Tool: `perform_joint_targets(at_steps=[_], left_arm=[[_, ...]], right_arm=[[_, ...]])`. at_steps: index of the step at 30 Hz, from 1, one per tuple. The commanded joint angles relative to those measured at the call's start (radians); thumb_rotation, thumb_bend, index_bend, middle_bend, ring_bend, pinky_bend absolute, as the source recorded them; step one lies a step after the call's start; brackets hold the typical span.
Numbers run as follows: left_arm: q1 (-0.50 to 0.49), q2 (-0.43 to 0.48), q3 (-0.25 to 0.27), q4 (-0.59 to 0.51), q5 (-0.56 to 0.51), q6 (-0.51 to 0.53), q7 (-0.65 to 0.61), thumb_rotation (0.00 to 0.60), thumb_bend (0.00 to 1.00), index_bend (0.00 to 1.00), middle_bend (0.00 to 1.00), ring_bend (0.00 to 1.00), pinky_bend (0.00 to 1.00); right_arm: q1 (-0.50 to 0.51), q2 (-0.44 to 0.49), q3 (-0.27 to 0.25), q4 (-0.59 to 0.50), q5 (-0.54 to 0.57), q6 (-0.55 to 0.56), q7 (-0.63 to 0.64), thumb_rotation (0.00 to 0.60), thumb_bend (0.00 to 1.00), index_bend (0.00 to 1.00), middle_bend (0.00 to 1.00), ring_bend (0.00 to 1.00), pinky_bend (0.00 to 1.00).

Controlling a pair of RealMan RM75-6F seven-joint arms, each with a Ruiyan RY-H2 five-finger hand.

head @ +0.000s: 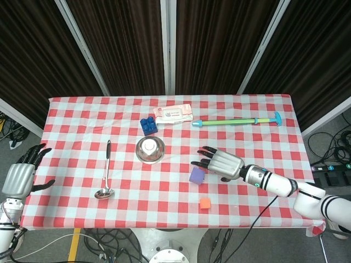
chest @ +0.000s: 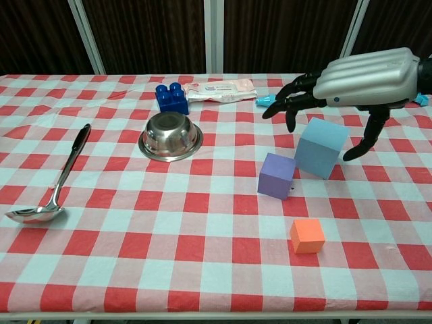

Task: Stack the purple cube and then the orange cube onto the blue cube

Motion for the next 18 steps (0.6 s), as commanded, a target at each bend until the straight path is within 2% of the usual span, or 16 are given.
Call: perform_joint_targets(at_steps=[1,11,18], left_arm=[[0.002,-0.003,-0.004,0.007,-0.007,-0.002,0.0,0.6,0.09,0.22,0.21,0.12,0.26],[0.004,-0.015,-0.011,0.033,-0.027,-0.017,-0.008,0.6,0.09,0.22,0.21,0.12,0.26],[0.004,-0.024,-0.011,0.051,-0.032,-0.027,-0.007,0.6,0.09,0.23,0.21,0.12,0.26]], right_arm=[[0.05,-0.041,-0.038,0.06,-0.035,0.018,0.042,0.6,0.04,0.0,0.28,0.02,0.09],[0.11,-0.122,-0.097,0.17,-0.057,0.068,0.119,0.6,0.08,0.0,0.28,0.02,0.09],[0.134,-0.193,-0.146,0.3,-0.074,0.109,0.173,0.6,0.08,0.0,0.28,0.02,0.1]])
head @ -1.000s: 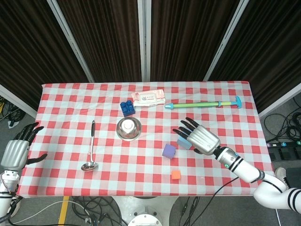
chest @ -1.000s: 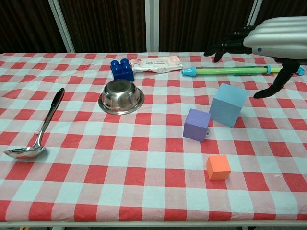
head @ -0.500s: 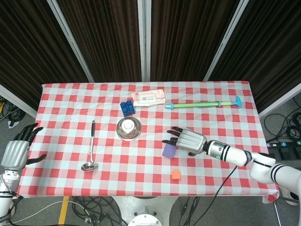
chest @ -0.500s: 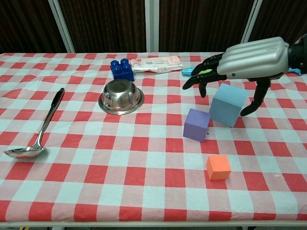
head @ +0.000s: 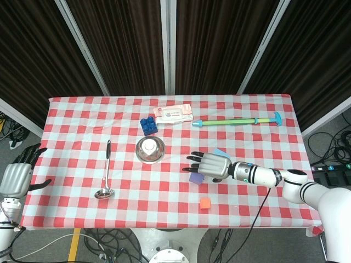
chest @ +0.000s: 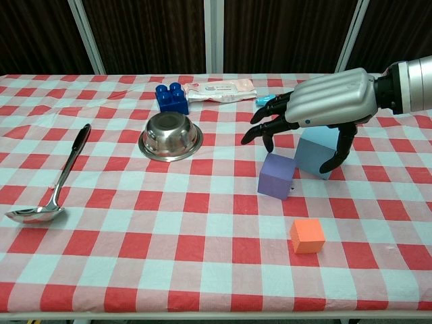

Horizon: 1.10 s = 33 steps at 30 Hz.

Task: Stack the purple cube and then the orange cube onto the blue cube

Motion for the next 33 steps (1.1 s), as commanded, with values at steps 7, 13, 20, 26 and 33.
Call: perform_joint_targets(at_steps=[7,13,20,26,33], left_arm=[[0.004,-0.009,-0.009,0.019,-0.018,-0.003,0.016,0.6,0.09,0.23,0.21,0.12,0.26],[0.005,-0.01,-0.011,0.025,-0.024,-0.012,0.011,0.6,0.09,0.23,0.21,0.12,0.26],[0.006,-0.008,-0.015,0.026,-0.026,-0.011,0.001,0.6,0.09,0.23,0.21,0.12,0.26],[0.008,-0.007,-0.015,0.028,-0.025,-0.01,-0.004,0.6,0.09,0.23,0.21,0.12,0.26],[0.008,-0.008,-0.015,0.033,-0.028,-0.018,-0.011,0.6,0.09,0.23,0.21,0.12,0.26]], right_arm=[[0.038,-0.097,-0.059,0.158,-0.014,0.057,0.091,0.6,0.08,0.0,0.28,0.02,0.1],[0.048,-0.126,-0.076,0.207,-0.007,0.088,0.106,0.6,0.08,0.0,0.27,0.02,0.1],[0.063,-0.109,-0.084,0.193,0.009,0.104,0.091,0.6,0.08,0.0,0.27,0.02,0.1],[0.069,-0.116,-0.097,0.186,0.026,0.083,0.083,0.6,0.08,0.0,0.27,0.02,0.1],[0.082,-0.126,-0.11,0.19,0.032,0.082,0.086,0.6,0.08,0.0,0.27,0.02,0.1]])
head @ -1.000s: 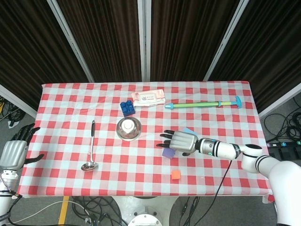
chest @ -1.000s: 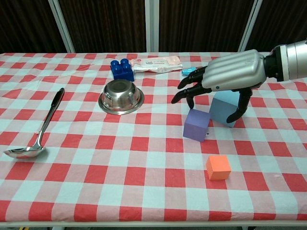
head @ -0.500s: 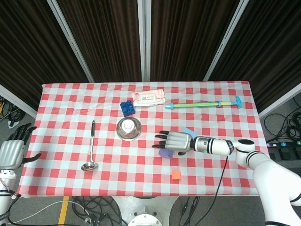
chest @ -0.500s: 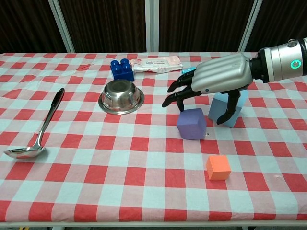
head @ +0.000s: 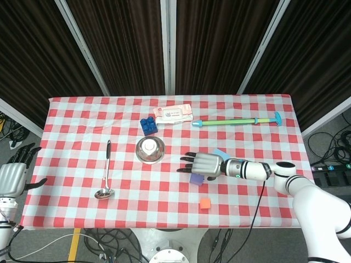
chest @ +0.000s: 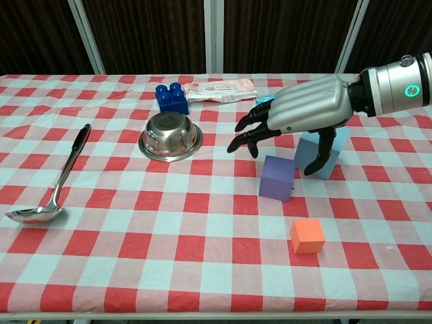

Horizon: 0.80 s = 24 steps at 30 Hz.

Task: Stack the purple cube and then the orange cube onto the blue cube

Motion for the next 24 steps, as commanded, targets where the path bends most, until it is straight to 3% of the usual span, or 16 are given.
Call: perform_joint_targets(at_steps=[1,24], left_arm=[[0.0,0.0,0.0,0.002,-0.001,-0.002,-0.002,0.6,0.09,0.23,0.21,0.12,0.26],[0.003,-0.006,-0.005,0.02,-0.016,-0.021,-0.015,0.6,0.09,0.23,0.21,0.12,0.26]], right_arm=[[0.002,-0.005,-0.002,0.003,0.003,0.002,0.0,0.6,0.08,0.0,0.27,0.01,0.1],[-0.021,-0.069,-0.029,0.088,0.04,0.012,0.022,0.6,0.13,0.0,0.35,0.05,0.13]])
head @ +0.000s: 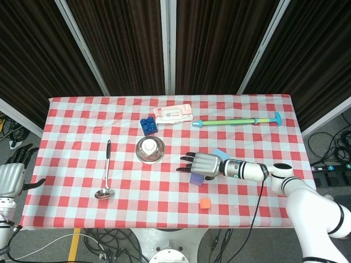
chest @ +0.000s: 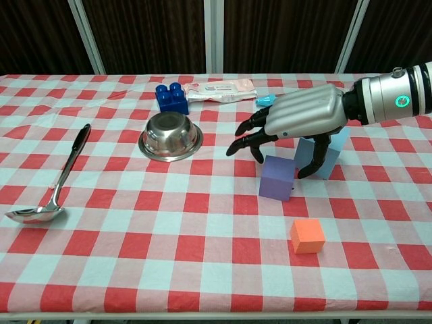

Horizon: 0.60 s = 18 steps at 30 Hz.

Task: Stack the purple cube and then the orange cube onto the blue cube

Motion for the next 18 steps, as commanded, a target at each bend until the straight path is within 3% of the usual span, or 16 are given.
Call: perform_joint_targets(at_steps=[1,18], left_arm=[[0.0,0.0,0.0,0.0,0.0,-0.001,-0.001,0.6,0.09,0.23,0.21,0.12,0.26],[0.0,-0.001,0.0,0.008,-0.001,-0.01,-0.018,0.6,0.09,0.23,0.21,0.12,0.26]], right_arm=[[-0.002,-0.002,-0.003,0.004,0.002,0.003,0.002,0.6,0.13,0.0,0.35,0.05,0.13],[-0.01,0.001,-0.004,-0.002,0.023,0.012,-0.005,0.6,0.18,0.0,0.4,0.09,0.14]])
